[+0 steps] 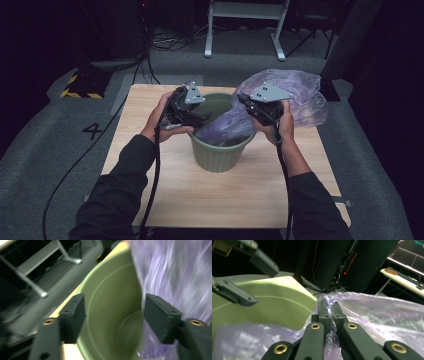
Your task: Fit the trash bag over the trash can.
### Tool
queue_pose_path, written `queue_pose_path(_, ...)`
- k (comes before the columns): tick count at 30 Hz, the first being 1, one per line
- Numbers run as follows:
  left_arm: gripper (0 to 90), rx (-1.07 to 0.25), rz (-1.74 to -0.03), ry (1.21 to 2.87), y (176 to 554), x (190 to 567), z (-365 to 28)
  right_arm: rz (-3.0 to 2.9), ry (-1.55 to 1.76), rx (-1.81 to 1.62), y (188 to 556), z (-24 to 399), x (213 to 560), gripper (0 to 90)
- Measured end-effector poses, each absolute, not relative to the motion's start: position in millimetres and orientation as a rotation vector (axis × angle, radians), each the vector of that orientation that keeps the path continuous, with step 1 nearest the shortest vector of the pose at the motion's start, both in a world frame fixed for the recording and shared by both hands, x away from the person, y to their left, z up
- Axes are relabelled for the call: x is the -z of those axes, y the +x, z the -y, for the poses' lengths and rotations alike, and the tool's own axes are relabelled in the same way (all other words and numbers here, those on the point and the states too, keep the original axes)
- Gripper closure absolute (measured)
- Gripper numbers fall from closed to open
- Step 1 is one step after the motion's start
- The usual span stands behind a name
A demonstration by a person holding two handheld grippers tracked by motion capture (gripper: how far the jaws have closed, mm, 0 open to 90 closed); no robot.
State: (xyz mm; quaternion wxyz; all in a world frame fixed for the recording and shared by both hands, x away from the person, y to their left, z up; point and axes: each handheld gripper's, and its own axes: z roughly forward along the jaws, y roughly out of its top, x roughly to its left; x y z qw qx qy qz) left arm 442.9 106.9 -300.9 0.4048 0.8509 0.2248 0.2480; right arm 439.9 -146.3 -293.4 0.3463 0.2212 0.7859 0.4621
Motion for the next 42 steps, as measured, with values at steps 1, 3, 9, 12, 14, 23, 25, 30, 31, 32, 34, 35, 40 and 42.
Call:
queue_pose_path(1,27.1,-0.573,-0.561,2.119,442,298,-109,-2.043,0.568,-1.193,439,145,294,90.0)
queue_pose_path(3,25.2,-0.478,-0.531,2.062,438,296,-108,-2.042,0.553,-1.153,438,140,295,90.0)
queue_pose_path(9,19.1,-0.432,-0.448,2.126,430,302,-73,-2.057,0.552,-1.183,433,138,297,90.0)
queue_pose_path(12,22.1,-0.429,-0.456,2.140,430,306,-61,-2.062,0.544,-1.203,430,138,297,90.0)
queue_pose_path(14,31.0,-0.431,-0.456,2.156,431,308,-56,-2.058,0.541,-1.224,428,139,296,89.7)
queue_pose_path(23,82.0,-0.507,-0.345,2.216,427,310,-52,-2.059,0.535,-1.276,415,141,299,78.5)
queue_pose_path(25,87.5,-0.530,-0.350,2.211,427,310,-54,-2.061,0.530,-1.272,411,144,299,69.8)
queue_pose_path(30,89.7,-0.524,-0.359,2.206,429,311,-65,-2.093,0.532,-1.304,404,156,300,46.7)
queue_pose_path(31,89.8,-0.540,-0.364,2.205,430,311,-67,-2.104,0.531,-1.292,403,158,300,41.9)
queue_pose_path(32,89.8,-0.546,-0.373,2.202,430,311,-69,-2.109,0.534,-1.282,401,160,300,36.5)
queue_pose_path(34,89.8,-0.540,-0.376,2.193,431,310,-74,-2.116,0.537,-1.264,397,165,300,31.6)
queue_pose_path(35,89.8,-0.549,-0.380,2.189,431,310,-76,-2.118,0.538,-1.260,394,168,299,29.2)
queue_pose_path(40,89.8,-0.546,-0.390,2.199,433,311,-81,-2.117,0.527,-1.243,381,185,297,26.8)
queue_pose_path(42,89.8,-0.537,-0.391,2.189,433,311,-85,-2.119,0.524,-1.241,376,194,298,26.6)
